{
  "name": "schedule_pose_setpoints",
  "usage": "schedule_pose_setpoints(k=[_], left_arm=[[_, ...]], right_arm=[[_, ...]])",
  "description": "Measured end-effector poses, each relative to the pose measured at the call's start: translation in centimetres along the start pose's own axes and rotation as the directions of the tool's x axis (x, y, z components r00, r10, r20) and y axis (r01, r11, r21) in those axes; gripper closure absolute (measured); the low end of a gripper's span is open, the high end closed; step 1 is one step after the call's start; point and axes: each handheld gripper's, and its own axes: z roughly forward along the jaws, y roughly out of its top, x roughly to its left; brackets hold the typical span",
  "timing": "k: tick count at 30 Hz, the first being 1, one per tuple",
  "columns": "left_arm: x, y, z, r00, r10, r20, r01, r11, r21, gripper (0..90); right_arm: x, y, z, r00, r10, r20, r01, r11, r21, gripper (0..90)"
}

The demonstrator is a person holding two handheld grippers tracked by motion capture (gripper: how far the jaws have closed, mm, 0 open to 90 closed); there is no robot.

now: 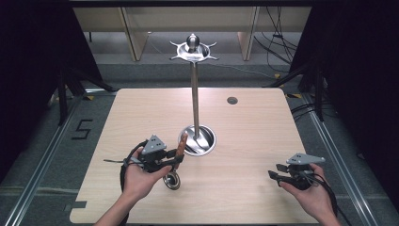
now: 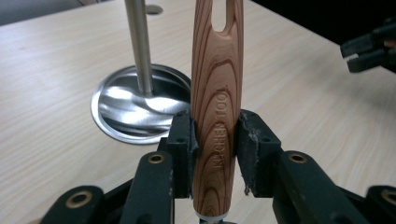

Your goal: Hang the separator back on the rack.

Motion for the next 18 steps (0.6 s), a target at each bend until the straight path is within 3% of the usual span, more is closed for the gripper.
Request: schedule_pose_setpoints(k=[5,10,12,18], left_arm=[[-0.2,0.4,-0.5,0.9991,-0.033,-0.027,0.032,0.9975,-0.063,67.4],[-0.4,0.9,-1.0,0.9976,-0.020,-0.067,0.013,0.9949,-0.100,67.3],[-0.4,1.0,-1.1,0.9970,-0.035,-0.069,0.027,0.9936,-0.110,67.3],[-0.1,1.4,-1.6,0.9953,-0.030,-0.092,0.017,0.9900,-0.140,67.4]], right_arm=[[0.0,0.0,0.0,1.0000,-0.001,-0.001,0.001,1.000,0.001,54.8],[0.0,0.0,0.0,1.0000,0.000,0.000,0.000,1.000,-0.002,54.8],[0.1,0.0,0.0,1.0000,0.008,0.000,-0.008,1.000,-0.002,54.8],[0.0,0.0,0.0,1.0000,-0.002,-0.001,0.002,1.000,-0.002,54.7]])
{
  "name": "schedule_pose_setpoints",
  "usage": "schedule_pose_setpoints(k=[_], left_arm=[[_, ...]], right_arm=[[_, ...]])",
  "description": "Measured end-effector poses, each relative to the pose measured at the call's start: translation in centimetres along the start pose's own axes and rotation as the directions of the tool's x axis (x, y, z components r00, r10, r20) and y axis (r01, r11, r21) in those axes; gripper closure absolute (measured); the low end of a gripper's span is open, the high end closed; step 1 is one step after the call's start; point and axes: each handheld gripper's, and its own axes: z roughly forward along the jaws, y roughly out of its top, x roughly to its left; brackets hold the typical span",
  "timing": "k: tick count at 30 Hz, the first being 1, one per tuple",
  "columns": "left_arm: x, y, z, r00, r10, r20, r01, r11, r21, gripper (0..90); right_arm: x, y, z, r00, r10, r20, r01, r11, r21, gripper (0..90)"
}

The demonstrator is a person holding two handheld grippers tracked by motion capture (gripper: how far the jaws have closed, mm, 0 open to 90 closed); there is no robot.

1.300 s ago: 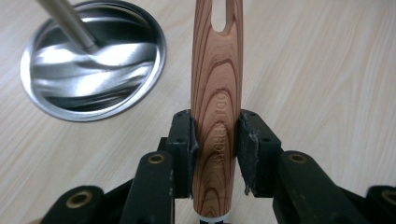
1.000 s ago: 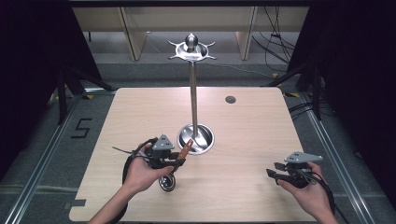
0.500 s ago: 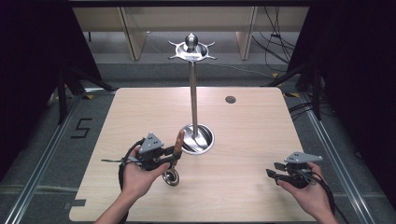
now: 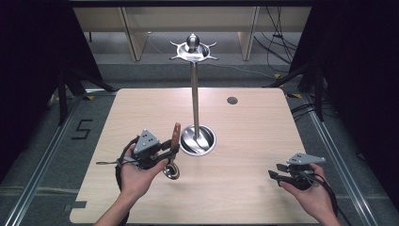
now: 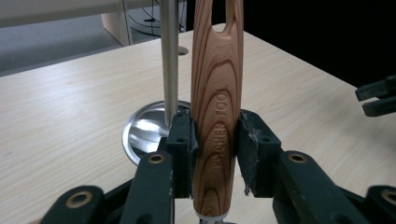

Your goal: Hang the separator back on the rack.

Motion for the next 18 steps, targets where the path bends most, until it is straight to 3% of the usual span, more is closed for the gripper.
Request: schedule_pose_setpoints(k=[6,10,12,13,16,18], left_arm=[[0.2,0.7,-0.6,0.9997,-0.003,-0.023,0.002,0.9994,-0.035,67.4],[0.4,0.9,-0.8,0.9995,-0.011,-0.029,0.010,0.9987,-0.049,67.3],[0.8,1.1,-0.8,0.9982,0.040,-0.044,-0.043,0.9971,-0.062,67.3],[0.9,1.1,-0.8,0.9986,0.037,-0.038,-0.040,0.9968,-0.069,67.3],[0.7,1.3,-1.0,0.9983,0.031,-0.049,-0.034,0.9970,-0.069,67.3],[0.5,1.5,-1.1,0.9993,0.003,-0.037,-0.006,0.9974,-0.072,67.3]], right_arm=[[0.1,0.0,0.0,0.9999,0.015,-0.005,-0.015,1.000,0.007,54.5],[0.0,0.0,0.0,1.0000,-0.004,0.003,0.004,1.000,-0.005,54.2],[0.0,0.0,-0.1,1.0000,0.005,0.003,-0.005,1.000,-0.003,54.1],[-0.1,0.0,0.0,1.0000,-0.007,0.004,0.007,1.000,-0.007,53.9],[0.1,0.0,-0.1,0.9998,0.020,0.000,-0.020,1.000,0.004,53.6],[0.0,0.0,0.0,1.0000,0.002,0.004,-0.002,1.000,-0.004,53.4]])
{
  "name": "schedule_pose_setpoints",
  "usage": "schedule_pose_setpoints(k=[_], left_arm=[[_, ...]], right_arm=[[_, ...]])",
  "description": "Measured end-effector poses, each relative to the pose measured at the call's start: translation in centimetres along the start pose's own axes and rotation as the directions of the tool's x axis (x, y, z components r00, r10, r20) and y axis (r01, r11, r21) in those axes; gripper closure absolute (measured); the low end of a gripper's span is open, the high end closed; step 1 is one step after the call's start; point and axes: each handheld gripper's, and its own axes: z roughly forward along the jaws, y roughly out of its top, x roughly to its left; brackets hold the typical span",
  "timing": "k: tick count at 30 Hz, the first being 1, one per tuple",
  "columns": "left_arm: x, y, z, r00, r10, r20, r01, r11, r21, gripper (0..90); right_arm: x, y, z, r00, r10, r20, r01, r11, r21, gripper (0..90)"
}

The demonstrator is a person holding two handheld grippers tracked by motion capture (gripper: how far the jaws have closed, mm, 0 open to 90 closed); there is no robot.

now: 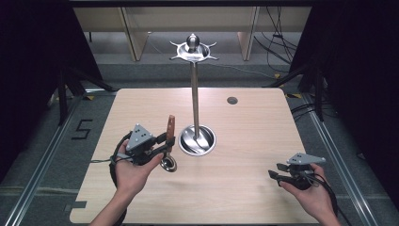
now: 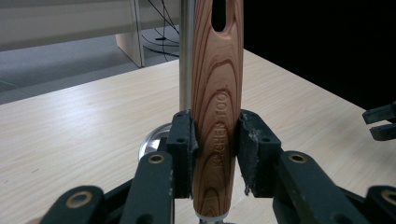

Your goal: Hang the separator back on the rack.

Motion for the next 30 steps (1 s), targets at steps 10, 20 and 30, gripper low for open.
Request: schedule_pose_setpoints(k=[10,20,30], left_arm=[[-0.2,0.9,0.0,1.0000,0.006,0.003,-0.006,0.9999,-0.011,67.3],[-0.2,1.9,-0.1,0.9999,0.017,-0.001,-0.017,0.9993,-0.033,67.3],[-0.1,2.9,-0.3,0.9998,0.020,-0.002,-0.020,0.9973,-0.071,67.3]], right_arm=[[0.0,0.0,0.0,1.0000,0.007,0.000,-0.007,1.000,0.004,53.3],[0.1,-0.1,0.0,0.9998,0.017,-0.005,-0.017,1.000,0.006,53.0],[0.0,0.0,0.0,1.0000,0.006,0.000,-0.006,1.000,-0.002,52.8]])
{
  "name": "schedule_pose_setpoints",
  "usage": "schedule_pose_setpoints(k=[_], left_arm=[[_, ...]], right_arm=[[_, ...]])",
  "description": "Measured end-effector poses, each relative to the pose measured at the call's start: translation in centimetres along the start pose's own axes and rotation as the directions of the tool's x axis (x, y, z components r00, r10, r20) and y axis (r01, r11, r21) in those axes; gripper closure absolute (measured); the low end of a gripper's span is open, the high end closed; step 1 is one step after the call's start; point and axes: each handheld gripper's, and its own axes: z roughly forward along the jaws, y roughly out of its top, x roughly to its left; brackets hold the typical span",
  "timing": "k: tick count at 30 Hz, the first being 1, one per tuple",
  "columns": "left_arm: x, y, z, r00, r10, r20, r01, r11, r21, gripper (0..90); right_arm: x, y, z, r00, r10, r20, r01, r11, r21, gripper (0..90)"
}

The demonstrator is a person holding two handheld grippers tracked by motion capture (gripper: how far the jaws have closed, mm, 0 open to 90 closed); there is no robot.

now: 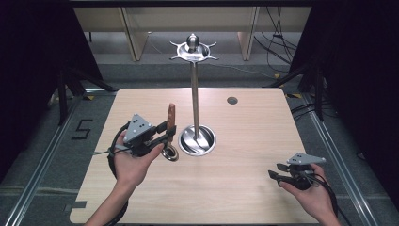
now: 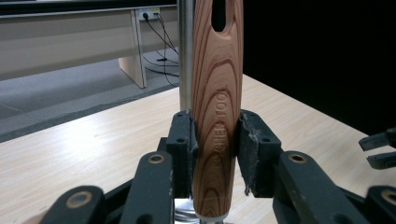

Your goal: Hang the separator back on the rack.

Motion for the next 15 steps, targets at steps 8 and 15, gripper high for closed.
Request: schedule_pose_setpoints(k=[8,15], left_arm=[[0.3,0.9,-0.2,1.0000,0.006,-0.003,-0.006,0.9999,-0.013,67.3],[0.5,1.3,-0.3,0.9998,0.014,0.013,-0.014,0.9997,-0.018,67.3]], right_arm=[[0.0,0.0,0.0,1.0000,-0.003,-0.001,0.003,1.000,-0.001,52.8],[0.0,0.0,0.0,1.0000,0.001,0.001,-0.001,1.000,-0.002,52.8]])
